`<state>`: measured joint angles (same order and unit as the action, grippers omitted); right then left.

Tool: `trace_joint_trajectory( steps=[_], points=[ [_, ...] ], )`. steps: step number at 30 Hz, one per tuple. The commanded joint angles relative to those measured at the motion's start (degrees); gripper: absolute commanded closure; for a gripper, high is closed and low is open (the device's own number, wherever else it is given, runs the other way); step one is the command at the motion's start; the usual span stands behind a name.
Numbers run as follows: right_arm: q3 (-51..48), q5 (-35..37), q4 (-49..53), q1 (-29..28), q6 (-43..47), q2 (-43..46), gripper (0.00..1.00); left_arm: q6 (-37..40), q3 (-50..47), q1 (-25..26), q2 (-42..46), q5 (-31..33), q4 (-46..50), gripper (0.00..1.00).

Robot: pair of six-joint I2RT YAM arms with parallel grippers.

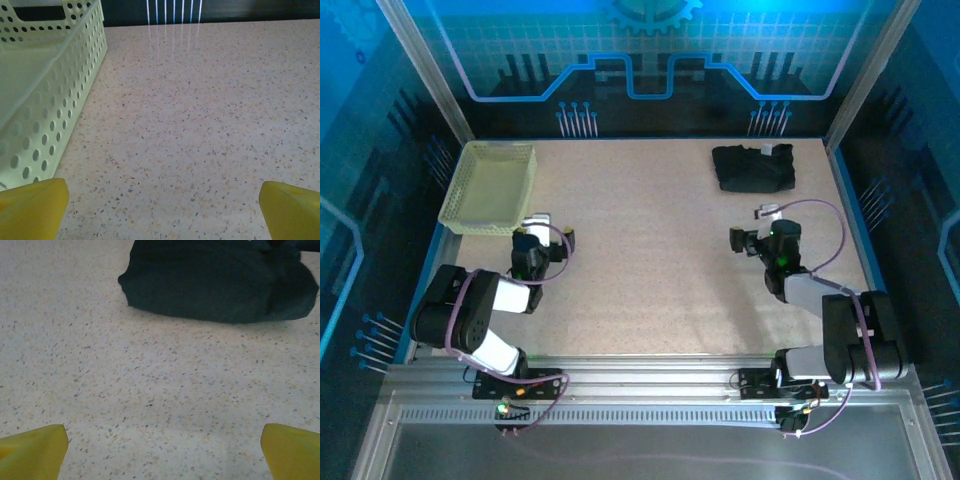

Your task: Fold the inside-out t-shirt

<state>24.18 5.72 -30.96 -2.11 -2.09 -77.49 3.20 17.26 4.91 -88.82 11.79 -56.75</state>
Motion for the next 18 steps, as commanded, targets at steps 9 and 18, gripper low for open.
trace_joint_trajectory(
  steps=[9, 18],
  points=[
    [0.9, -5.7, -8.7, 1.4, 0.6, -5.2, 0.0, -1.1, 2.5, -1.3, -0.5, -0.1, -0.6, 0.01],
    [-0.6, 4.6, -14.6, -3.3, 2.0, -8.7, 0.0, -1.5, 2.8, -1.4, -0.5, 1.2, -0.2, 0.01]
  ],
)
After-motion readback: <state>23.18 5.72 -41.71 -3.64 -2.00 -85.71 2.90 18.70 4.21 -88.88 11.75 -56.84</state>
